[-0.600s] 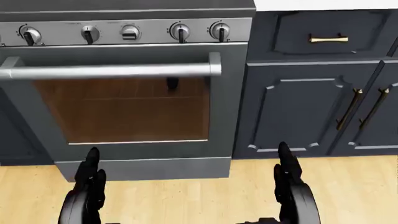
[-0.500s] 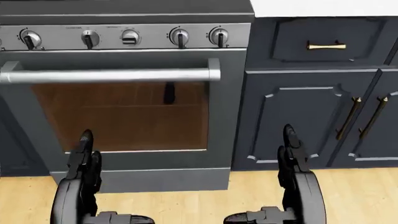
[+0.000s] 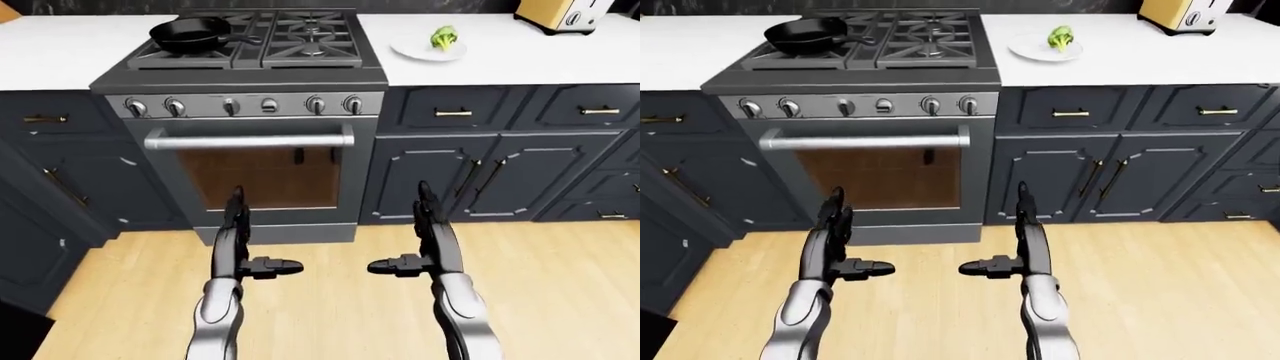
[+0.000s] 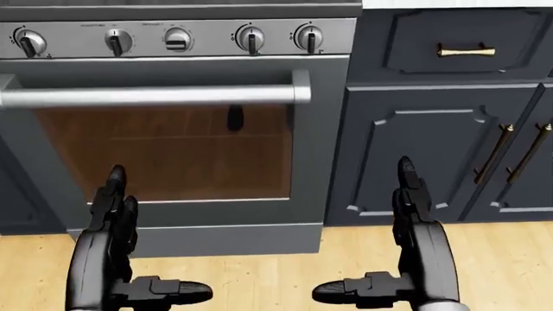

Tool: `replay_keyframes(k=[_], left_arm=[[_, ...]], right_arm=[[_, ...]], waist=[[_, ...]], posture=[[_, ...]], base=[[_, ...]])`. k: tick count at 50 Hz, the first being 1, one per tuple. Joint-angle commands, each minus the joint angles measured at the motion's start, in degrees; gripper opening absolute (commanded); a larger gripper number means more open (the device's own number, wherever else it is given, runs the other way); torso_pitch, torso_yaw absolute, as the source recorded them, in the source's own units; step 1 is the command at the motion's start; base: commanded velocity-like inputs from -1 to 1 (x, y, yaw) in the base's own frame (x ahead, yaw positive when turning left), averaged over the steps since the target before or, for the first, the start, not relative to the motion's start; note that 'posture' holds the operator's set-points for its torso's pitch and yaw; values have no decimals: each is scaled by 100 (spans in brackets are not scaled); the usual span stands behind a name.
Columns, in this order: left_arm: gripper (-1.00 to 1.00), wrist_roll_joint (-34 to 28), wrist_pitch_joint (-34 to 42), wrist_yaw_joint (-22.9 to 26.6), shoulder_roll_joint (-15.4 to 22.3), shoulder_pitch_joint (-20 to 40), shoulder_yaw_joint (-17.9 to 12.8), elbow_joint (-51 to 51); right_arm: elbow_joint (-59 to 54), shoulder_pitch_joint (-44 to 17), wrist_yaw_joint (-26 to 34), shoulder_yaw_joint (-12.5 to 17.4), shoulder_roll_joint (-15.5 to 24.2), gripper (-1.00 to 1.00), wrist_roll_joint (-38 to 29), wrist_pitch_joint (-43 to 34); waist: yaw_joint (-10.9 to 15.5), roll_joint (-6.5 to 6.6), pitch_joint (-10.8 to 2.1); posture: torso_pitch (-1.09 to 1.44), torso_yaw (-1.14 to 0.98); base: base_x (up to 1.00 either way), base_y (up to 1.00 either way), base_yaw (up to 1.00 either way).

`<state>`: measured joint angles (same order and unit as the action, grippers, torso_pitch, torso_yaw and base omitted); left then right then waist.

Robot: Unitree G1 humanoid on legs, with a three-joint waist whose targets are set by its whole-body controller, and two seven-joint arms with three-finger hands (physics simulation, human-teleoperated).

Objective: Pick the broccoli from the plate and place it in the pan.

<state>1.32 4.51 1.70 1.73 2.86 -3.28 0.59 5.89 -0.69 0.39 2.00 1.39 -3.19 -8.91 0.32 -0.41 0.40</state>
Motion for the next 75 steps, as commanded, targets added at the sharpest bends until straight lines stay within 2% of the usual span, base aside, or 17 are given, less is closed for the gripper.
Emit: replay_keyframes(k=[1, 6, 8, 15, 22, 26, 30, 49, 65, 66, 70, 72, 74, 75], left_arm=[[100, 25, 44, -46, 14, 220, -1, -330], [100, 139, 261, -102, 55, 562, -59, -275], [100, 154, 564, -145, 82, 734, -47, -475], [100, -217, 1354, -526, 141, 1210, -2, -901], [100, -20, 2232, -499, 266, 1915, -108, -1217], [100, 150, 2317, -593, 393, 2393, -277, -946], [100, 333, 2525, -601, 479, 2653, -262, -997], [100, 807, 4454, -939, 759, 3069, -487, -2794], [100, 903, 4590, -1029, 817, 3128, -480, -2952], [100, 900, 4571, -1022, 813, 3116, -474, -2950], [100, 886, 4584, -1028, 794, 3121, -457, -2968], [100, 872, 4544, -1014, 793, 3105, -451, -2929], [100, 893, 4650, -1029, 795, 3142, -479, -2999], [100, 900, 4672, -1033, 801, 3154, -489, -3017]], right_arm=[[378, -176, 8, 43, 34, 100, -3, -137], [568, -538, -46, 129, 107, 100, -71, -636], [610, -715, -64, 151, 129, 100, -84, -825], [1051, -1250, -161, 339, 251, 100, 33, -1556], [1154, -1810, -244, 468, 382, 100, 386, -2061], [1205, -2097, -288, 474, 614, 100, 363, -2360], [1391, -2336, -262, 499, 664, 100, 318, -2806], [3008, -3190, -377, 811, 1018, 100, 776, -4944], [3162, -3273, -545, 869, 1100, 100, 973, -5052], [3168, -3280, -556, 871, 1103, 100, 977, -5058], [3166, -3287, -559, 864, 1129, 100, 984, -5056], [3172, -3285, -566, 865, 1133, 100, 984, -5052], [3181, -3304, -577, 866, 1134, 100, 984, -5072], [3172, -3299, -576, 867, 1137, 100, 984, -5057]], waist=[[-2, 3, -110], [-3, -1, -115], [-3, 1, -112], [-9, -2, -90], [-10, -3, -86], [5, -11, -80], [8, -11, -72], [15, -4, -9], [21, -3, 6], [13, 23, -117], [18, 60, -13], [22, -60, -9], [43, -313, 17], [38, -225, 21]], posture=[[0, 0], [0, 0], [0, 0], [0, 0], [0, 0], [0, 0], [0, 0], [0, 0], [0, 0], [0, 0], [0, 0], [0, 0], [0, 0], [0, 0]], base=[[0, 0, 0], [0, 0, 0], [0, 0, 0], [0, 0, 0], [0, 0, 0], [0, 0, 0], [0, 0, 0], [0, 0, 0], [0, 0, 0], [0, -6, 0], [7, -13, 0], [10, -15, 0], [10, -15, 0], [10, -15, 0]])
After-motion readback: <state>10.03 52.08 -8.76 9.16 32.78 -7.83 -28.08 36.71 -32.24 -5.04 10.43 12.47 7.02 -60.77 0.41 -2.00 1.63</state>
